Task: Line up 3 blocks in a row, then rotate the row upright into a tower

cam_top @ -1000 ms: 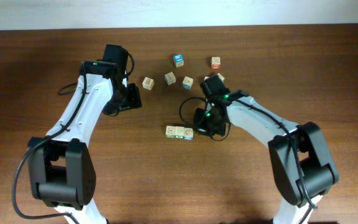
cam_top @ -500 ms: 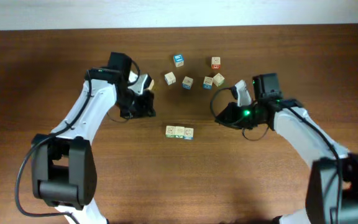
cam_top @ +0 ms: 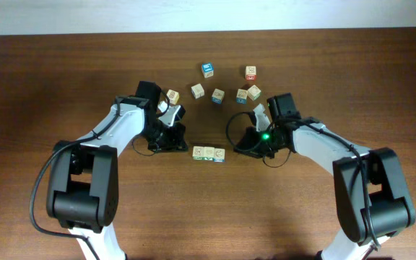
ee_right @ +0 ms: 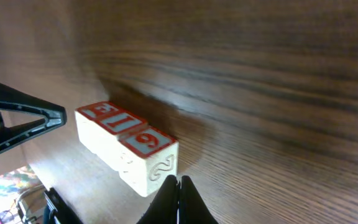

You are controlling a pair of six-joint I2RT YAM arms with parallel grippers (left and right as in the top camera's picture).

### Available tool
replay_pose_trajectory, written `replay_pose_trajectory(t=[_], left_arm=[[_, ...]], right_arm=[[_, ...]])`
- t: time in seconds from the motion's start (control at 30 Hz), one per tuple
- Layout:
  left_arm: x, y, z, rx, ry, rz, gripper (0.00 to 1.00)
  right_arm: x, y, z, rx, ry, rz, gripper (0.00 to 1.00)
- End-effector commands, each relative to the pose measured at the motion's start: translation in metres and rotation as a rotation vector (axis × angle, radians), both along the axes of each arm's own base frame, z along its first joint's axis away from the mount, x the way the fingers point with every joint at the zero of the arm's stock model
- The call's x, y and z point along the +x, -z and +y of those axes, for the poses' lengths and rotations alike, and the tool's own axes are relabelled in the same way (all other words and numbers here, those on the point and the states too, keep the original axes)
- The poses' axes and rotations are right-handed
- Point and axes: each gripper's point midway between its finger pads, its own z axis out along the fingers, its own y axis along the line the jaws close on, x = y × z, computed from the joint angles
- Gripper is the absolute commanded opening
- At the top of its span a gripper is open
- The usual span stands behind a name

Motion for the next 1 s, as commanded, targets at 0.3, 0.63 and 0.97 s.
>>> replay_pose_trajectory(t=[0.3, 0.63, 0.97], left_arm=[[-0.003, 0.005, -0.014, 0.001, 0.089, -0.047, 0.0], [0.0, 0.01, -0.01, 0.068, 0.016, -0.025, 0.0], [-0.003, 0.007, -0.015, 0.032, 0.02, -0.009, 0.0]], right_arm=[[-0.015, 0.014, 0.015, -0.002, 0.016, 0.059, 0.04], [-0.014, 0.015, 0.016, -0.014, 0.013, 0.048, 0.04], [-0.014, 0.015, 0.016, -0.017, 0.014, 0.048, 0.04]])
